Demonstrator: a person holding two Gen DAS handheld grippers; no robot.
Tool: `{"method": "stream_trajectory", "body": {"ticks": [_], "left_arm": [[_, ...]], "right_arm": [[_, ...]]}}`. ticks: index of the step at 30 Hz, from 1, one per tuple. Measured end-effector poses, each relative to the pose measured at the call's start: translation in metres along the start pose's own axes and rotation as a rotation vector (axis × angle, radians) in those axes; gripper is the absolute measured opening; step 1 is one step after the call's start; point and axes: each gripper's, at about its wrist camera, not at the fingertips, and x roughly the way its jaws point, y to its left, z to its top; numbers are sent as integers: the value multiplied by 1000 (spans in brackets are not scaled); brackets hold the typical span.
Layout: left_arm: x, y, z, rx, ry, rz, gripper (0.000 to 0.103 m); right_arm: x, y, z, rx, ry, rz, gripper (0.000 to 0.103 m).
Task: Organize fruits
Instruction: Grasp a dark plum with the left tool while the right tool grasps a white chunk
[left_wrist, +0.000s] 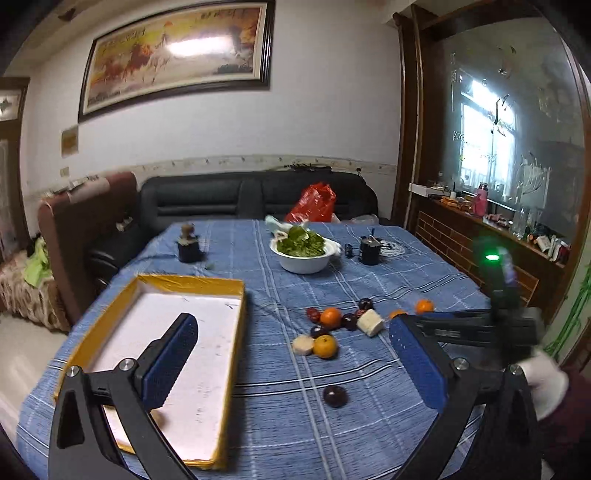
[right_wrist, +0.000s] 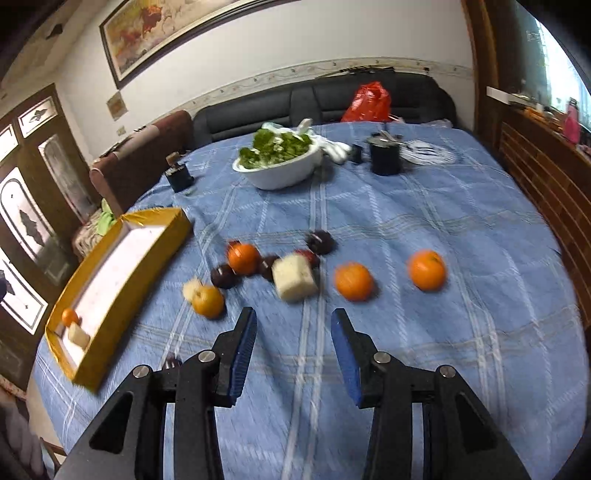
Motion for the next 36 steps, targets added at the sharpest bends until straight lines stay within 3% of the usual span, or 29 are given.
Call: {"method": "stream_trajectory", "body": {"ticks": [5,8,10,13,21,23,24,25,30,36], "left_arm": [[32,-1,-7,30,132,74,103],[45,-1,-18,27,198,29,98],[59,-5,-29,31,258,-15,80],[85,-16,-45,51,365,-64,54],[137,-38,-72,108,494,-63,54],[145,-43,-79,132,528,-52,49],[146,-46,-82,144,534,-52,41],[144,-48,-82,158,518,-42,26],[133,-43,-77,128,499,-50,26],[89,2,-43,-1,396,-36,26]], "right_arm": [[41,15,16,-53,22,-13,45],[62,18,12,-83,41,-71,47],[65,17,8,-98,22,-120,50],[68,7,7,-81,16,-129,50],[74,-5,8,-59,24,-122,41],[73,-6,7,-57,22,-121,41],[72,-6,7,-55,20,-121,41],[71,-6,6,-54,18,-119,41],[64,-5,5,-49,-9,-129,41],[42,8,5,-57,-80,-123,41]]}}
